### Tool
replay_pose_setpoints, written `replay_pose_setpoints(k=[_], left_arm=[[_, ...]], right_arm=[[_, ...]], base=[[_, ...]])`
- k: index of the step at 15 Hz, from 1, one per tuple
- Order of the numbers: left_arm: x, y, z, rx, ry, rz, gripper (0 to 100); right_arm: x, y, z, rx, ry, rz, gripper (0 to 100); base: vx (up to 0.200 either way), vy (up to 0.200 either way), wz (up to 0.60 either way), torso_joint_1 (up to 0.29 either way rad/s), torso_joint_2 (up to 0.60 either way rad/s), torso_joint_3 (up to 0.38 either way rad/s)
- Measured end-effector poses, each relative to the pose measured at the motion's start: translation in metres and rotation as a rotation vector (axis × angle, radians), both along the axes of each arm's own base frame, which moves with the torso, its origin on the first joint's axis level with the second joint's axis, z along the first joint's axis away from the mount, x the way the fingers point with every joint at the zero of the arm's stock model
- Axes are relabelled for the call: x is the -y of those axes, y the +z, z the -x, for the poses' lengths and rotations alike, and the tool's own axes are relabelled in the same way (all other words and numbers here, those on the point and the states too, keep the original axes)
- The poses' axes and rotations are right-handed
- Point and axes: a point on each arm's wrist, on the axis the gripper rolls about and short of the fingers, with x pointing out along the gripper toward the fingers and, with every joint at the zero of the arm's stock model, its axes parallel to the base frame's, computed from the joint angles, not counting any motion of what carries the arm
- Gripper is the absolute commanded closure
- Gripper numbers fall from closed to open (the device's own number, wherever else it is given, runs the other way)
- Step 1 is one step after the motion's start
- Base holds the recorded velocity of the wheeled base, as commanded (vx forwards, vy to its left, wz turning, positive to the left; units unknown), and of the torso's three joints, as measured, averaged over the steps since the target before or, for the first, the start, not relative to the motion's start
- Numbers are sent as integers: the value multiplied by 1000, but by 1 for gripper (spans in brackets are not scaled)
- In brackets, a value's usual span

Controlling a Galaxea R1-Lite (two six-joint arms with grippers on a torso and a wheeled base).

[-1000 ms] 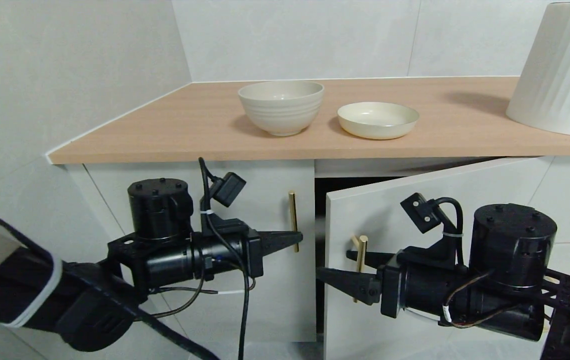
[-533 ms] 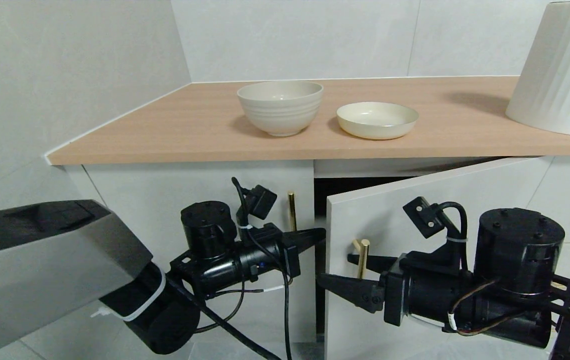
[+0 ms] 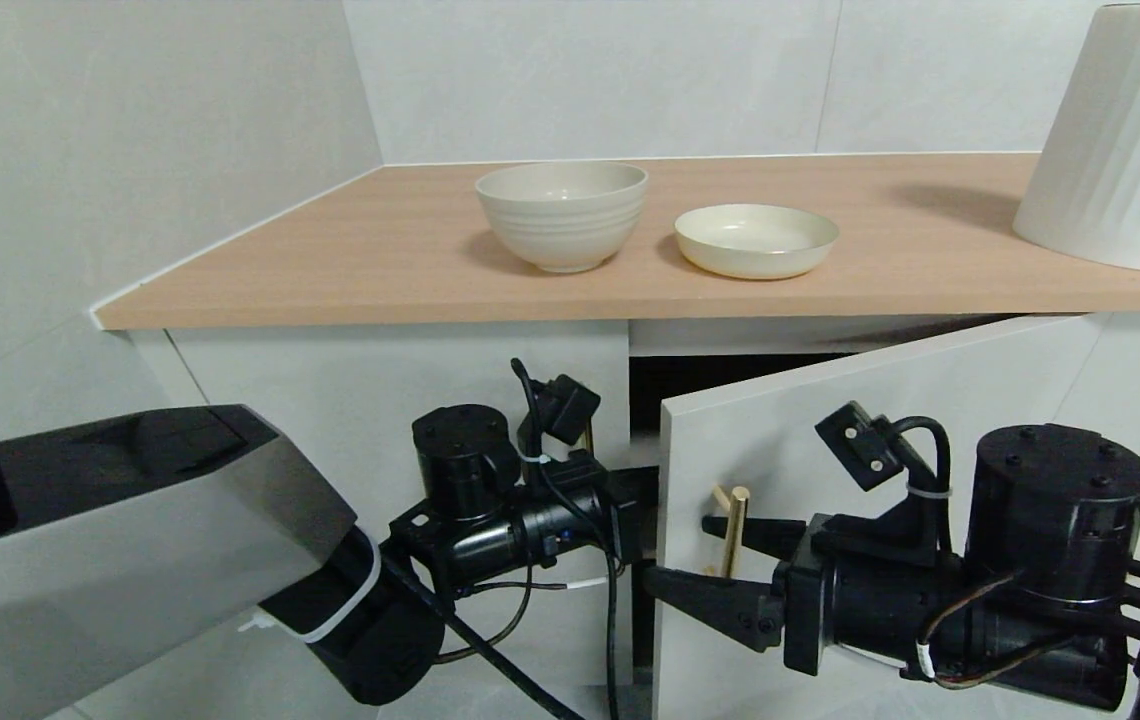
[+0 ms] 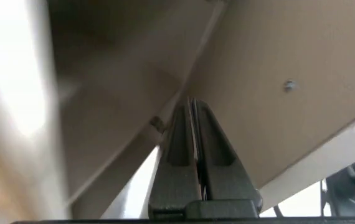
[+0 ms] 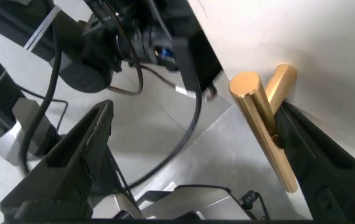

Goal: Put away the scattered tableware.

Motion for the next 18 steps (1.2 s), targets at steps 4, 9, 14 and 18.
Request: replay_pose_setpoints(k=[4,9,14,18], left_arm=[[10,1,5,5,-25,4,100],[13,3,5,9,-29,12,100],[13,4,7,7,-30,13,100],[14,6,9,-23,-36,-7,100]], right_arm=[[8,-5,-4,78,-110,79,0],[38,3,8,52,-214,158,0],[72,22,52,-23,-159,218,0],[84,23,84,-38,-60,224,0]], base=[[0,0,0,0,0,0],[0,0,0,0,0,0],[0,0,0,0,0,0],[-50,0,0,1,2,-3]])
